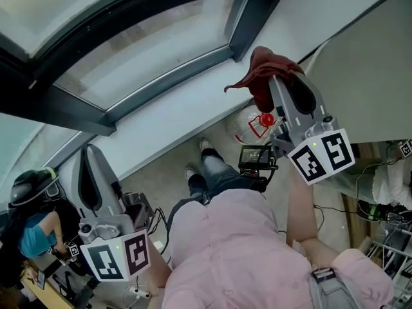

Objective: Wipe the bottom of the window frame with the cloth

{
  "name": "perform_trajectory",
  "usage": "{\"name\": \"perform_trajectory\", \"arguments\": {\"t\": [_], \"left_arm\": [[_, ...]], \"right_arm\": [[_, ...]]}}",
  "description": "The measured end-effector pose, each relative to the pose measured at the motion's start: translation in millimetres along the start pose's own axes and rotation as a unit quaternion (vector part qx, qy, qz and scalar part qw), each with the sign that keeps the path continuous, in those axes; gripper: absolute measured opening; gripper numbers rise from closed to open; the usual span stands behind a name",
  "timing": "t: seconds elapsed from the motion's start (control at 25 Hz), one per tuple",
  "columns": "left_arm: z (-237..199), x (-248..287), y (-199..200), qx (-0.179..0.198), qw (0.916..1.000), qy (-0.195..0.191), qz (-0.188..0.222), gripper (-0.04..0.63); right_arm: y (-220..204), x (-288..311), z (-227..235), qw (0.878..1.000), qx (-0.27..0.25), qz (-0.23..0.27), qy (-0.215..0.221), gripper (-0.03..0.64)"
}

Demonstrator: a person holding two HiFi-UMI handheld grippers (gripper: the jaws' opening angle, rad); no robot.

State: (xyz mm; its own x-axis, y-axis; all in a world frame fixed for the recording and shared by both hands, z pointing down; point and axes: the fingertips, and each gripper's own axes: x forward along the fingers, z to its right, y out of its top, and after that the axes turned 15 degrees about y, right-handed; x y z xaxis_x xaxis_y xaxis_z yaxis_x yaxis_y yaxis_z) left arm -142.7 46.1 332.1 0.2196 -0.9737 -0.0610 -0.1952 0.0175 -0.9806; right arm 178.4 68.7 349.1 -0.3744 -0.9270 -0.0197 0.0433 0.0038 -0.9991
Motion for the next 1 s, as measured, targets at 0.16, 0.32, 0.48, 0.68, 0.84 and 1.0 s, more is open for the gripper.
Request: {"name": "perform_trajectory", "arguments": {"t": [0.16,0.32,0.48,0.68,0.84,1.0], "left_arm": [[-3,-5,-8,-0.009,0.9999,0.008,-0.01,-0.006],[-4,-6,-17,-0.01,0.9997,0.006,-0.022,-0.006],[7,-2,-25,-0.002,0.9994,0.002,-0.033,-0.006],[40,6,-28,0.008,0.999,-0.012,-0.043,-0.006],[78,-2,-28,0.016,0.9985,-0.029,-0.044,-0.006],[100,-14,-29,0.02,0.9983,-0.034,-0.042,-0.006]], "right_arm": [[-7,9,-14,1.0,0.0,-0.014,0.024,0.078],[-24,17,-25,0.999,0.011,-0.03,0.039,0.08],[-38,19,-30,0.997,0.026,-0.037,0.056,0.08],[-44,18,-33,0.994,0.038,-0.047,0.088,0.078],[-44,1,-29,0.992,0.044,-0.049,0.106,0.08],[-43,-15,-22,0.992,0.045,-0.044,0.113,0.08]]}}
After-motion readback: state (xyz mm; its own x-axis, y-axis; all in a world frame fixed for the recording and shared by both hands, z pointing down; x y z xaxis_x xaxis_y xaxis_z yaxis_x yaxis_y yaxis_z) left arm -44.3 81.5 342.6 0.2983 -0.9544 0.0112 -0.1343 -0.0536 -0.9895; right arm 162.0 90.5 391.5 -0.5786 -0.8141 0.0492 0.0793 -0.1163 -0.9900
